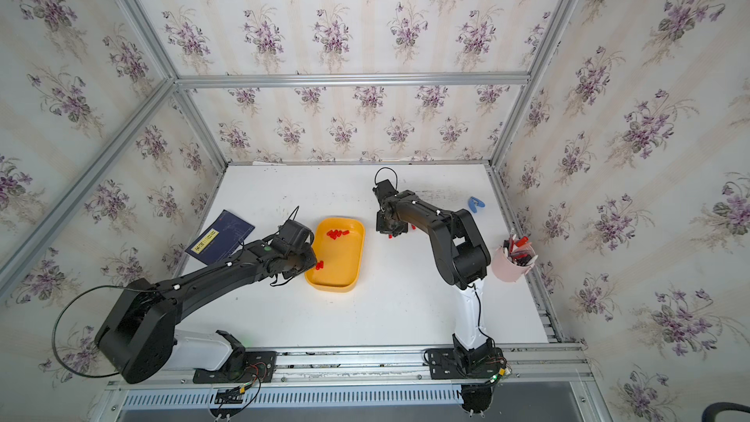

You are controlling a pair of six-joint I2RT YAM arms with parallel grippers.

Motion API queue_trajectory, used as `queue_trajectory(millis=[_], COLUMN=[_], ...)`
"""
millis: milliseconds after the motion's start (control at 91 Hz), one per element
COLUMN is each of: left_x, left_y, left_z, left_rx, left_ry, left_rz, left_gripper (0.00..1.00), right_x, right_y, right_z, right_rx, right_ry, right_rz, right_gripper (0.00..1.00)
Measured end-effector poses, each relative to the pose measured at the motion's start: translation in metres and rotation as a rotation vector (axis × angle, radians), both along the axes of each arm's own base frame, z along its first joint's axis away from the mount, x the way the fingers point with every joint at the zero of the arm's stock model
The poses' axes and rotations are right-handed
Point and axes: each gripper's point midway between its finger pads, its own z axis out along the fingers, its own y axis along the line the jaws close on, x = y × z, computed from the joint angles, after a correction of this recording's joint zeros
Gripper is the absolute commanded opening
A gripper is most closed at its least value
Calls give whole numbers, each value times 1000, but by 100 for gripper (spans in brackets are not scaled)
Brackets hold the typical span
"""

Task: Take the screw protection sleeves out of the storage box
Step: Adjust the screw protection sleeve at the center of the board, then pick up the screw protection sleeve from the storage box.

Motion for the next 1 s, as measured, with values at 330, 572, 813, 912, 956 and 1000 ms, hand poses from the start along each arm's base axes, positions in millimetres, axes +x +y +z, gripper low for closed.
queue_trajectory(millis=[330, 572, 813, 912, 956, 1000], left_x=[0, -2, -12, -15, -16, -17], left_y=[0, -1, -10, -11, -11, -11], left_z=[-1, 1, -1, -1, 0, 2], left_rx=[0, -21, -53, -63, -67, -71], left_ry=[1, -1, 15, 16, 13, 10], left_rz=[0, 12, 8, 12, 12, 12], left_gripper=[39, 44, 45, 46, 46, 46], right_x=[12, -1, -48, -58, -62, -65], right_y=[7, 39, 84, 90, 95, 100], right_z=[52, 100, 95, 92, 93, 95], right_rx=[56, 184, 277, 303, 314, 328], right_ry=[-114, -187, -103, -72, -65, -60], right_rz=[7, 80, 176, 174, 185, 185], right_gripper=[29, 30, 30, 31, 31, 31])
